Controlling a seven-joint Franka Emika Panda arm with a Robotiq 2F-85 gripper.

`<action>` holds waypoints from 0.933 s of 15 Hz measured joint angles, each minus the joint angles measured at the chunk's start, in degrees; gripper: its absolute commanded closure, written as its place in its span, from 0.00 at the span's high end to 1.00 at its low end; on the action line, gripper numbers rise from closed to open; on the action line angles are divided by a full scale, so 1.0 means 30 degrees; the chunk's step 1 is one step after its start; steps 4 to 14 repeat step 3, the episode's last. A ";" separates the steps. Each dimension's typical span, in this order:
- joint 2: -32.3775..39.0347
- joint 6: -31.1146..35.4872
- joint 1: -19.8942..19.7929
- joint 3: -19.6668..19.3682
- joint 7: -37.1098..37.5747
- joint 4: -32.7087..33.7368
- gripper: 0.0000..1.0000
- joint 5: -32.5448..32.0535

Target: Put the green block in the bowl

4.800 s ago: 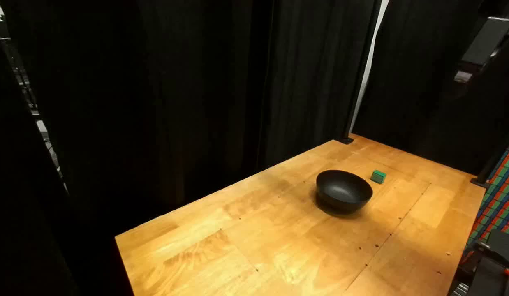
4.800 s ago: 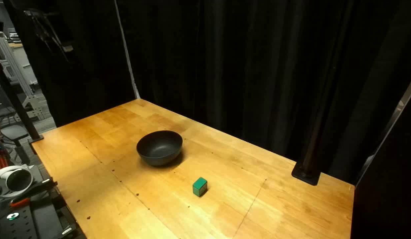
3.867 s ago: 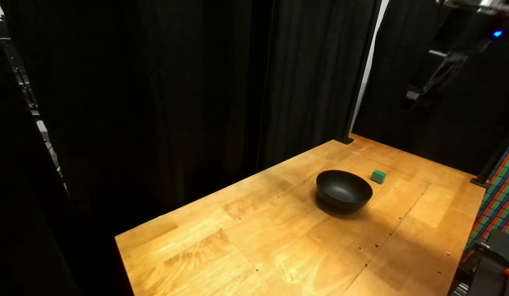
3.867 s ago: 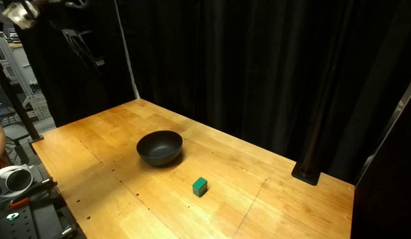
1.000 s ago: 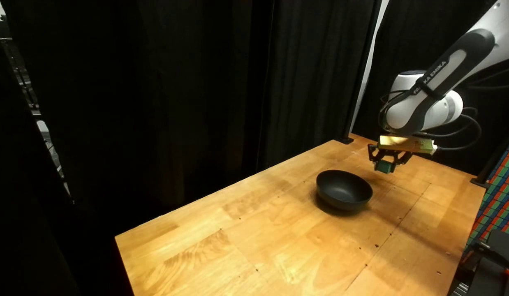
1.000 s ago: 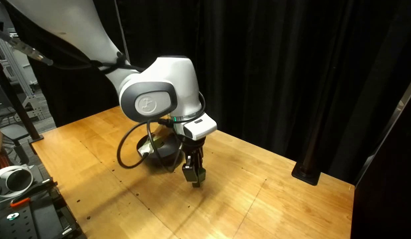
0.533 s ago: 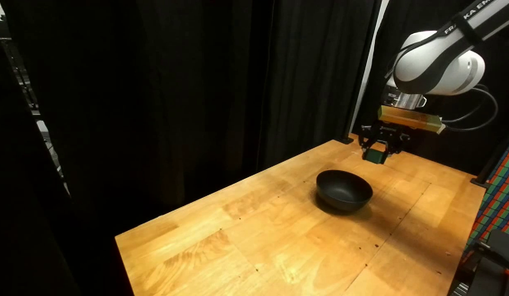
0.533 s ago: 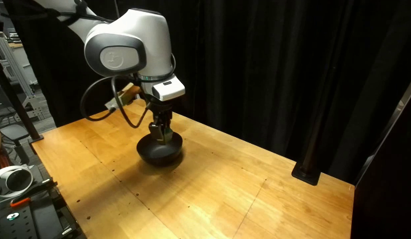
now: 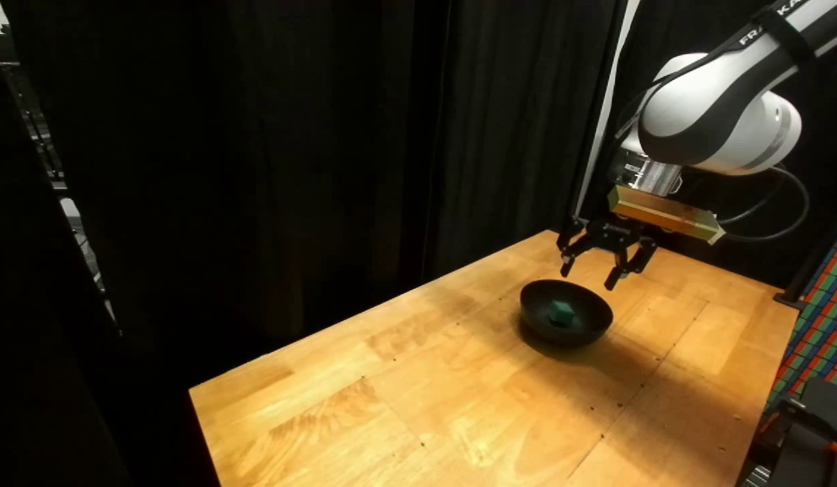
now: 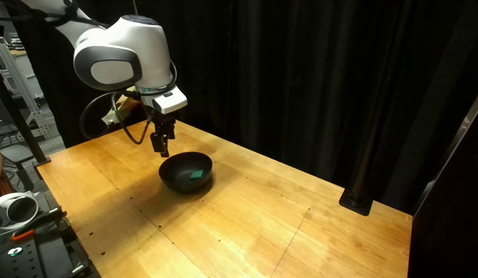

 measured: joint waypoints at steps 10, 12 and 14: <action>-0.0471 0.0025 -0.0466 -0.0279 -0.0017 0.0013 1.00 -0.0003; -0.0471 0.0025 -0.0466 -0.0279 -0.0017 0.0013 1.00 -0.0003; -0.0471 0.0025 -0.0466 -0.0279 -0.0017 0.0013 1.00 -0.0003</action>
